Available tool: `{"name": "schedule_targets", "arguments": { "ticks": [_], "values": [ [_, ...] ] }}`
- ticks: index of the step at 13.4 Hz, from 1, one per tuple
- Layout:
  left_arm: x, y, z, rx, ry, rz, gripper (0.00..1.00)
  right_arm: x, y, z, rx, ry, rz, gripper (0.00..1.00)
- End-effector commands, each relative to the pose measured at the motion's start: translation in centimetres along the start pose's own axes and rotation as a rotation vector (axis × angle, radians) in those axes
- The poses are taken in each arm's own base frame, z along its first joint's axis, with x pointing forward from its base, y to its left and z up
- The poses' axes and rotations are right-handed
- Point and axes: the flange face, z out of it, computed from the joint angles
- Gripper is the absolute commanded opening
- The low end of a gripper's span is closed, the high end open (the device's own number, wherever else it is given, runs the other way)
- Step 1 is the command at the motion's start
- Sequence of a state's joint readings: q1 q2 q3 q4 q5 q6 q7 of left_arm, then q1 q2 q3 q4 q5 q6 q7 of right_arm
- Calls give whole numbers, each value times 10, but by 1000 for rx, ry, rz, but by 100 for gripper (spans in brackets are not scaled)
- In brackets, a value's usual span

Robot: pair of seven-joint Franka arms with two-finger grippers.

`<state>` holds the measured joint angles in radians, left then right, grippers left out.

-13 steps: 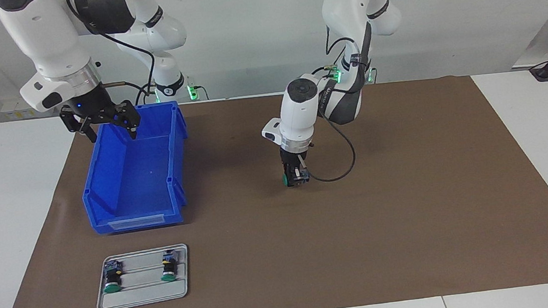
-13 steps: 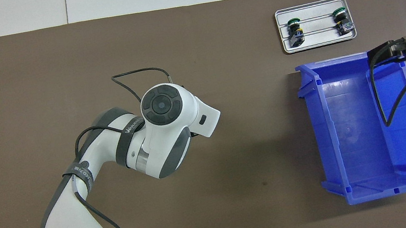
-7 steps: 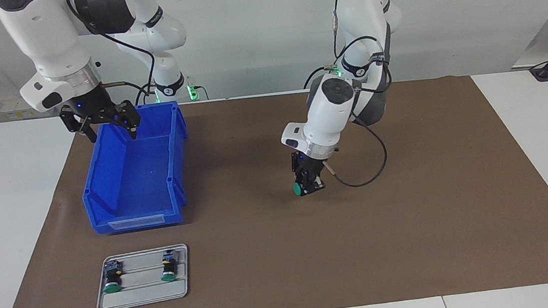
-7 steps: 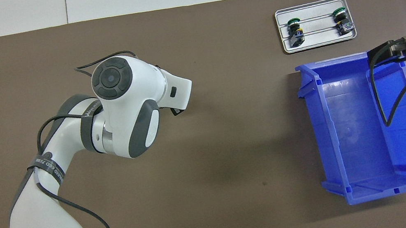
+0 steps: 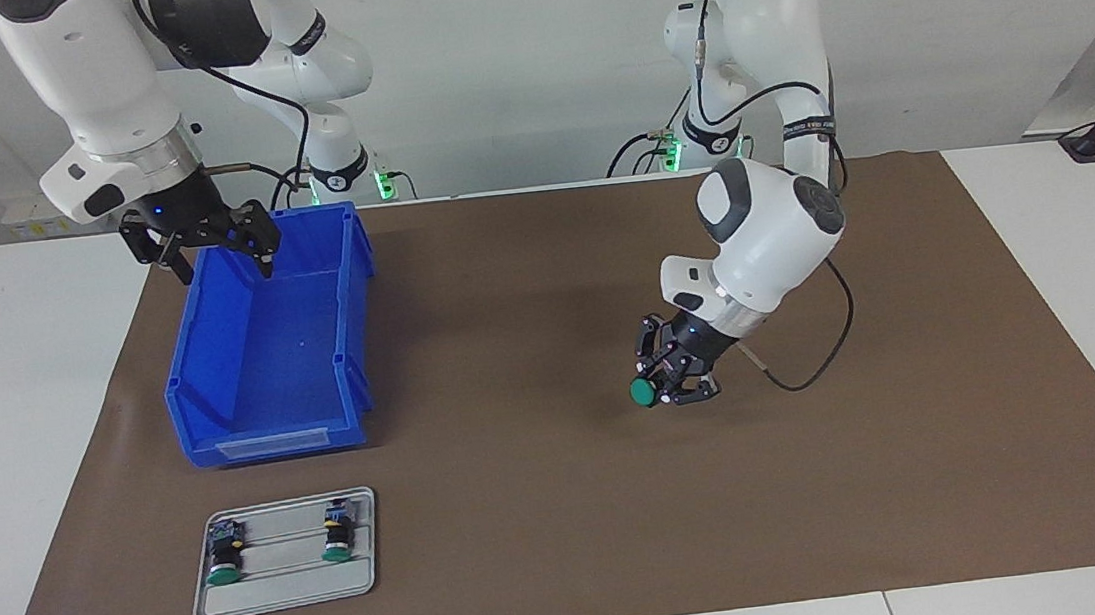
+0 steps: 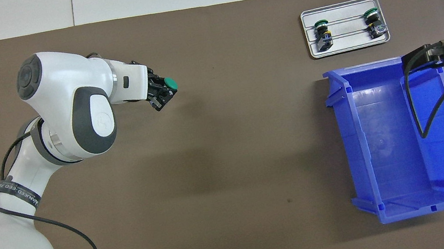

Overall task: Place and press button with both arms
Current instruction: 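Lift the green button with the left gripper and hold it up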

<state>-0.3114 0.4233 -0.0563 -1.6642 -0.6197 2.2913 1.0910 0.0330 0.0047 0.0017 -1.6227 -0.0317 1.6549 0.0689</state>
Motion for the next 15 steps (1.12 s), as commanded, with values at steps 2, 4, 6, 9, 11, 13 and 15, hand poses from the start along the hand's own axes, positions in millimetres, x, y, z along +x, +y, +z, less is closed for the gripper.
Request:
{"name": "schedule_targets", "arguments": {
  "ticks": [2,4,6,9,11,13,15],
  "values": [
    [-28,-11,-8,-5,103,-49,0,-2,0,0,17,-9,-17,100],
    [-48,-29,-18,-1,135,-41,1,-2,0,0,17,-9,-17,100],
    [-69,-35,-22,-11,150,-56,1,-2,1,0,17,-9,-16,100],
    [-85,-34,-22,-18,173,-48,0,-2,1,0,17,-9,-16,100],
    [-89,-33,-22,-22,177,-52,0,-2,1,0,16,-9,-16,100],
    [-88,-29,-22,-30,218,-61,0,-2,1,0,17,-9,-16,100],
    [-93,-28,-23,-35,268,-83,0,-2,0,0,17,-9,-17,100]
  ]
}}
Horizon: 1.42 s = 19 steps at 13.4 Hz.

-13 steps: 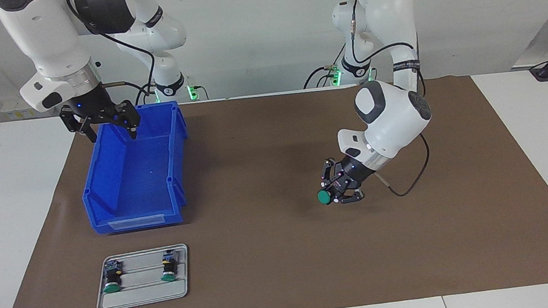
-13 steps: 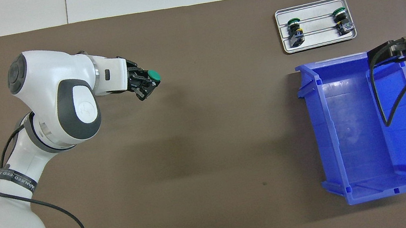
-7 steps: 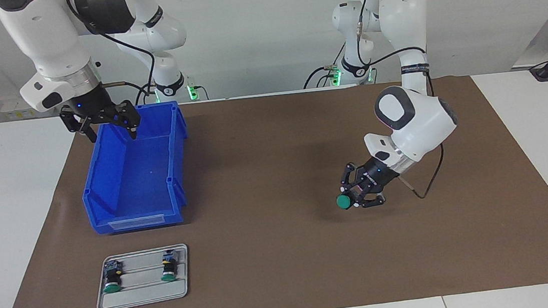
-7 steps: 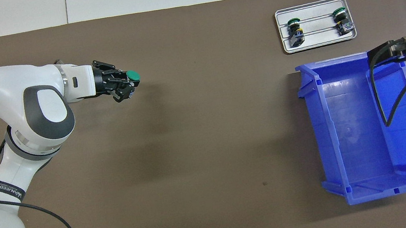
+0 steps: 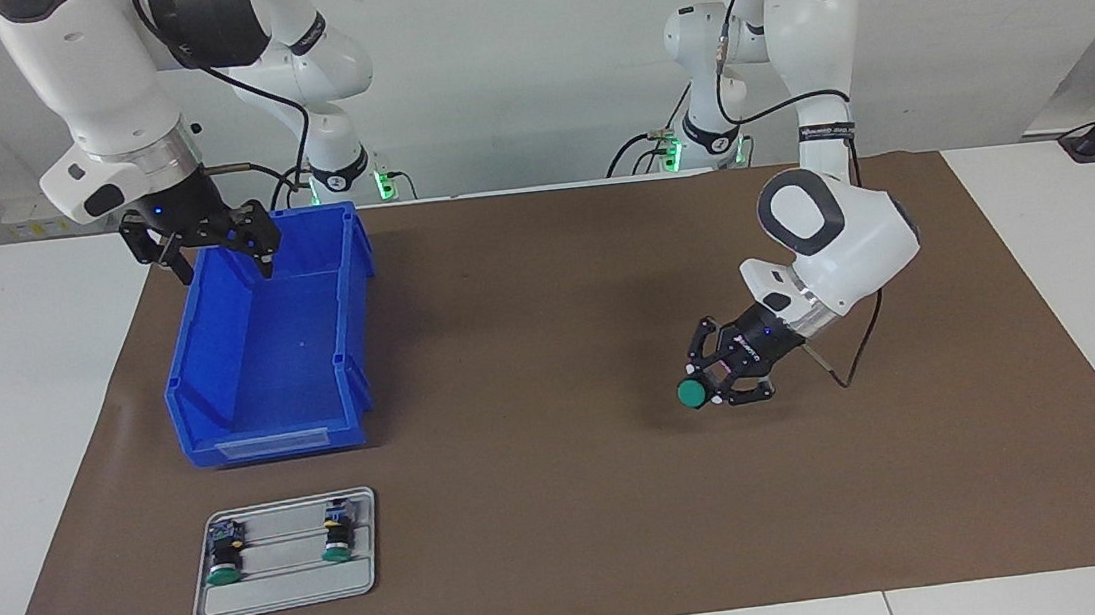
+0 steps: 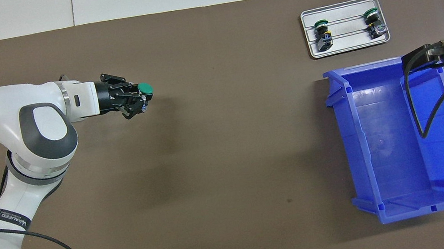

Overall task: Place and press button with both arms
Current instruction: 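Lift the green button with the left gripper and hold it up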

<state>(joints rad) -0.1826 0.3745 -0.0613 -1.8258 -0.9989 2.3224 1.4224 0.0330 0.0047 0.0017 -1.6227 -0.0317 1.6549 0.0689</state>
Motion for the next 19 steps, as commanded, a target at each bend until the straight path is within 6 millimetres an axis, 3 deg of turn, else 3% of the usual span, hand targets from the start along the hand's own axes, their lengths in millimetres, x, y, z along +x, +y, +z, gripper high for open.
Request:
{"name": "schedule_targets", "arguments": {
  "ticks": [1,7,11,14,19],
  "values": [
    [-8,9,-11,5,48,12,0,-2,1,0,17,-9,-16,100],
    [-10,12,-8,-11,102,36,0,-2,1,0,17,-9,-16,100],
    [-35,7,-17,-56,220,28,0,-2,1,0,17,-9,-16,100],
    [-37,4,-20,-53,258,57,0,-2,0,0,17,-9,-17,100],
    [-47,29,21,-23,435,119,0,-2,1,0,17,-9,-16,100]
  ]
}}
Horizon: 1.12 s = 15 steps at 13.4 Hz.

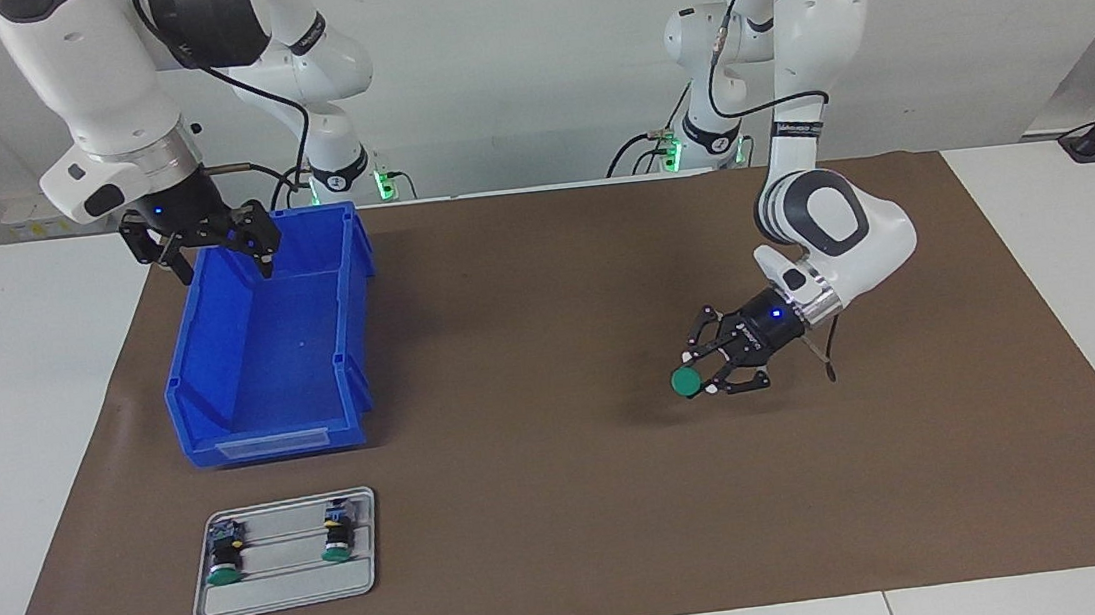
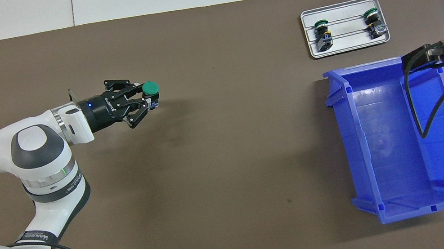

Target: Place and press button with both arms

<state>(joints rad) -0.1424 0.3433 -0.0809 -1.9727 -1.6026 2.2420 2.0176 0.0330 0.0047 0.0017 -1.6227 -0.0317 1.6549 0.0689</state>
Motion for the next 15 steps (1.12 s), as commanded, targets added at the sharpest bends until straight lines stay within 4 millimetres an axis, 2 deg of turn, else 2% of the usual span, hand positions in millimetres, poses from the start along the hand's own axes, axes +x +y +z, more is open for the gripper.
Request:
{"name": "schedule_targets", "arguments": {
  "ticks": [1,5,7,10,11,12,13,15],
  "values": [
    [-2,18,11,13,61,30,0,-2,1,0,17,-9,-16,100],
    [-12,24,18,61,125,35,0,-2,0,0,17,-9,-17,100],
    [-25,34,26,73,138,57,1,-2,1,0,17,-9,-16,100],
    [-28,35,27,97,178,17,2,-2,1,0,17,-9,-16,100],
    [-27,32,25,100,186,17,1,-2,1,0,17,-9,-16,100],
    [-37,26,30,74,207,1,1,-2,1,0,17,-9,-16,100],
    [-49,12,35,17,274,-18,1,-2,1,0,17,-9,-16,100],
    [-48,10,38,15,284,-19,1,-2,1,0,17,-9,-16,100]
  ]
}}
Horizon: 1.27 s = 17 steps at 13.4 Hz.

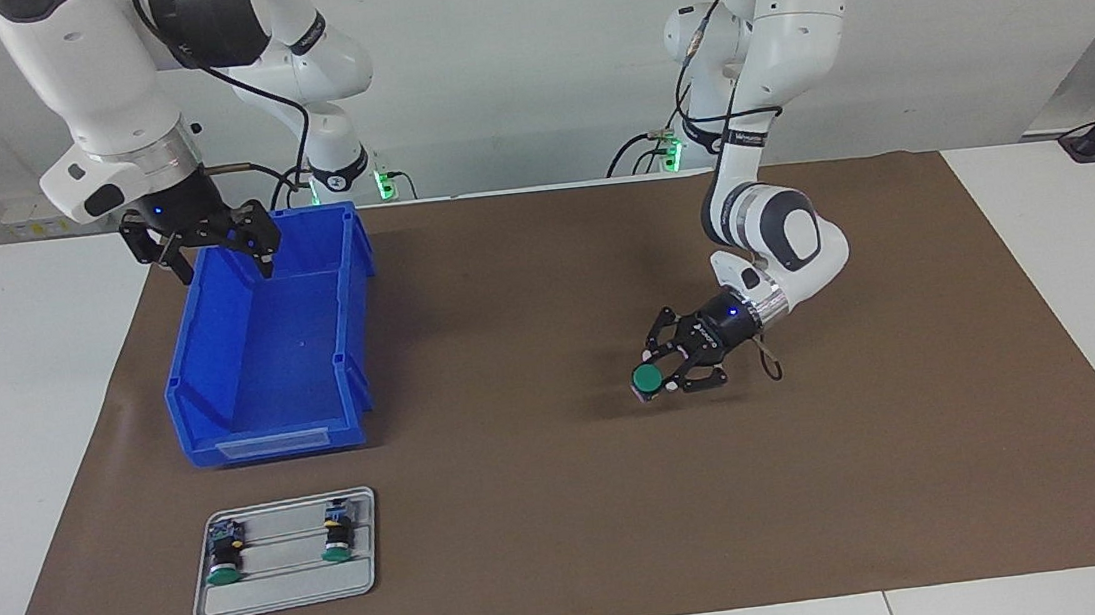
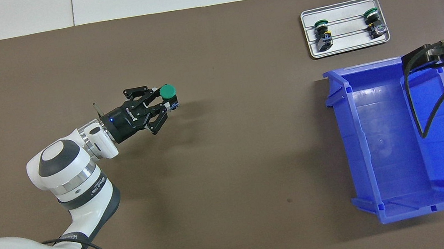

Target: Place and press button with both arms

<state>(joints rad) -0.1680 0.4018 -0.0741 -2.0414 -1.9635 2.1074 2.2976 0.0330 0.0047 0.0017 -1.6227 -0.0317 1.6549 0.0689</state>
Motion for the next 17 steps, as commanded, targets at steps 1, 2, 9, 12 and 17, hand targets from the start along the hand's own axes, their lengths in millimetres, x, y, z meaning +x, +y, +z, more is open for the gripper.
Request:
{"name": "schedule_targets", "arguments": {
  "ticks": [1,2,9,12,17],
  "values": [
    [-6,-9,8,-6,41,2,1,-2,1,0,17,-9,-16,100],
    [-12,-9,10,-17,33,3,1,-2,1,0,17,-9,-16,100],
    [-45,-3,26,-25,49,94,2,-2,1,0,17,-9,-16,100],
    [-54,5,27,-19,47,129,4,-2,1,0,17,-9,-16,100],
    [-62,7,23,-11,35,191,7,-2,1,0,17,-9,-16,100]
  ]
}}
